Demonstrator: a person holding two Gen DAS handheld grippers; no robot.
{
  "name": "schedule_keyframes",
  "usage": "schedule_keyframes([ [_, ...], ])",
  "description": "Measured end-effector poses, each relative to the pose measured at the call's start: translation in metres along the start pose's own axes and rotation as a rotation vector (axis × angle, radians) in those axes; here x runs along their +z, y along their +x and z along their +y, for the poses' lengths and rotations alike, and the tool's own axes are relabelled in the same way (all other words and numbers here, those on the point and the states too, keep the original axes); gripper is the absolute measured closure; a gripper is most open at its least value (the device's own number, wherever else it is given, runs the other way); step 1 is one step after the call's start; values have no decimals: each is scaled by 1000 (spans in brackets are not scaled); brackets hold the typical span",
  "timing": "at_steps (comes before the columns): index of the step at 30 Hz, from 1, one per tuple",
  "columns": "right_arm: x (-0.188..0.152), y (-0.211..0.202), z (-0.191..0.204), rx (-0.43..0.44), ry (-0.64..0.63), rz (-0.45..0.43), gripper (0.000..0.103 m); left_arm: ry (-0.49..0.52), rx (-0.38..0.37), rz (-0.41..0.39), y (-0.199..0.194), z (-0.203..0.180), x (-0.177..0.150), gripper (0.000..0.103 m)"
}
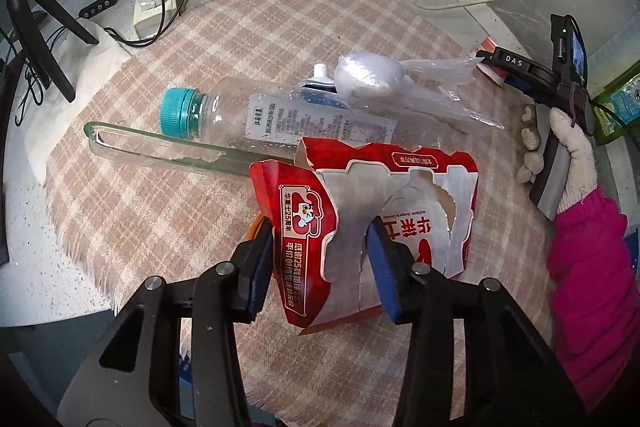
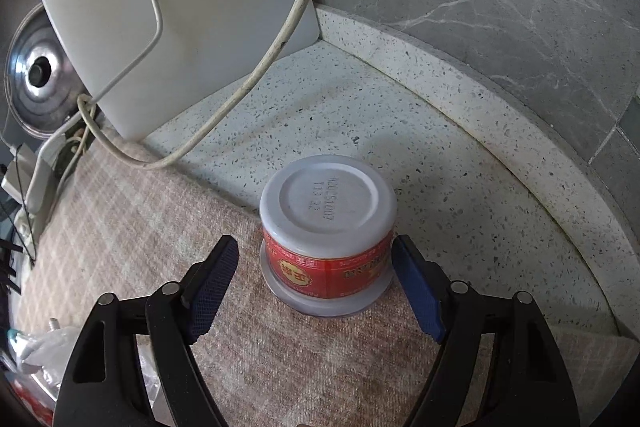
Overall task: Collect trash
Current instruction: 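Grasp the red-and-white wrapper with the left gripper while the right grasps the red can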
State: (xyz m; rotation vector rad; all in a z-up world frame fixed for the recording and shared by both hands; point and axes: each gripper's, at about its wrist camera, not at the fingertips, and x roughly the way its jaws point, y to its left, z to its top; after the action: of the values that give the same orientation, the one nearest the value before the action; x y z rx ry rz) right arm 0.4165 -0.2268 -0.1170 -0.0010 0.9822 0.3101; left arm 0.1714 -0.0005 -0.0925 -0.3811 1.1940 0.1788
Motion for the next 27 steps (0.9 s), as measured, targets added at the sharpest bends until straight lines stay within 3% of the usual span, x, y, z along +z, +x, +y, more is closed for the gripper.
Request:
schedule_keyframes([
  [1, 0, -2, -1, -8, 5, 0, 40, 1, -6, -1, -1, 0, 0, 60],
  [15, -13, -64, 13, 8, -3, -101, 41, 16, -85, -42, -32, 5, -12, 66],
  [27, -50, -132, 41, 30, 15, -159, 41, 60, -145, -95, -73, 22, -31, 67],
])
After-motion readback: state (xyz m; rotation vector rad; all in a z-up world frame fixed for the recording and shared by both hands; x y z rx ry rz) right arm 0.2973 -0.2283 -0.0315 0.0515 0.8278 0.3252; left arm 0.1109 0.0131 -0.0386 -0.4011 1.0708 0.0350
